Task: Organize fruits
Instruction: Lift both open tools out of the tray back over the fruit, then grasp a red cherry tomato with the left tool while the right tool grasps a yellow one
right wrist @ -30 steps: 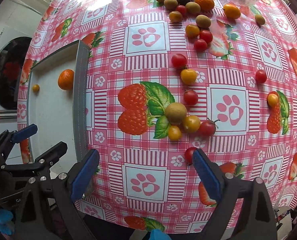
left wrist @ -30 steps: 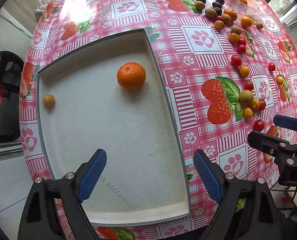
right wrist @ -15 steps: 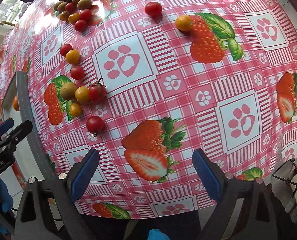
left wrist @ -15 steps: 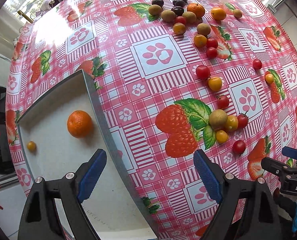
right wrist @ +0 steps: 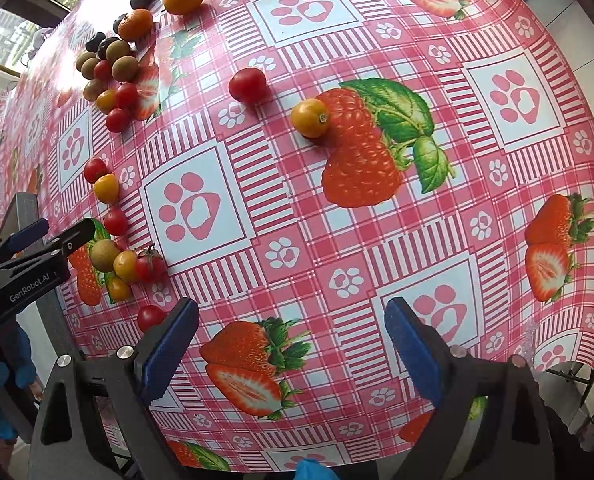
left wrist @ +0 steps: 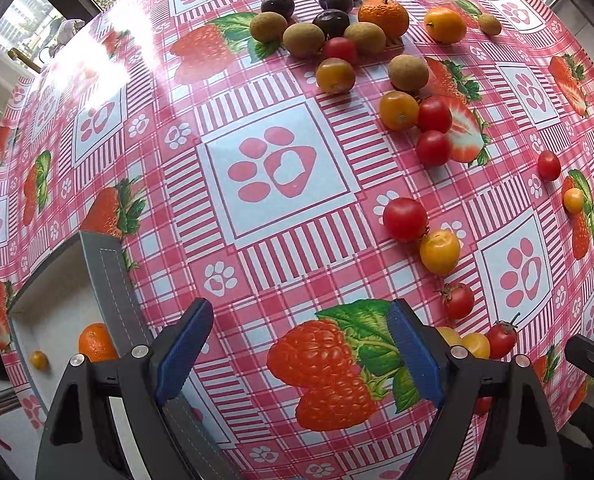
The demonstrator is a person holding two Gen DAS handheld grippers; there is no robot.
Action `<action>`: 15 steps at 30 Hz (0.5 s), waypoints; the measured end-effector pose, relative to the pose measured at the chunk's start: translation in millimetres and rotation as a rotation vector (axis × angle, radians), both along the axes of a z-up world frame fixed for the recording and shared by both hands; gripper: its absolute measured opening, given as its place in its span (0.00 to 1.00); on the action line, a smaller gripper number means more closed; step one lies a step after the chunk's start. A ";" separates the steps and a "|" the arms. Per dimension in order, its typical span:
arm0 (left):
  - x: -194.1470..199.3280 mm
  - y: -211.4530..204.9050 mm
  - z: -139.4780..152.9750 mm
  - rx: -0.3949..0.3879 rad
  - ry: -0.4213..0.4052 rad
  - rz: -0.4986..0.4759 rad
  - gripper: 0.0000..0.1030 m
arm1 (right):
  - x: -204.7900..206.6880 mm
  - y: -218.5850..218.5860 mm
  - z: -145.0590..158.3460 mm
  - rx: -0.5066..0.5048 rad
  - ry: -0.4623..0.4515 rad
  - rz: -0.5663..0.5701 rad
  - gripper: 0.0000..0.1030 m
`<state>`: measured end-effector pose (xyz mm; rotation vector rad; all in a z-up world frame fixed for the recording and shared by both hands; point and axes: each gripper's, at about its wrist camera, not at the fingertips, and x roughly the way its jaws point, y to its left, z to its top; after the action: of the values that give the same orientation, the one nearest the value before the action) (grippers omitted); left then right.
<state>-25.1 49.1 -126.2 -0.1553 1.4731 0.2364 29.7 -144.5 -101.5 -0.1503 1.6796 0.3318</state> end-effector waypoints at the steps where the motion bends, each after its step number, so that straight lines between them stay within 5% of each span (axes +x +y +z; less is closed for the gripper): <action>1: 1.9 -0.3 -4.2 -0.005 -0.004 0.006 0.87 | 9.7 10.5 0.2 -0.003 -0.006 0.006 0.93; 11: 55.5 3.1 -8.4 -0.039 -0.070 0.046 0.88 | 64.6 37.7 -9.4 -0.004 -0.083 0.039 0.93; 13: 63.2 4.3 -14.6 -0.033 -0.049 0.052 1.00 | 72.7 38.6 -8.8 -0.005 -0.102 0.042 0.93; 15: 68.3 5.0 -14.9 -0.045 -0.067 0.085 1.00 | 85.0 42.3 -9.2 -0.006 -0.112 0.045 0.93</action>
<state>43.3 54.0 -141.1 -0.2606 1.4078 0.2647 114.7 -102.2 -110.7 -0.2081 1.5681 0.3460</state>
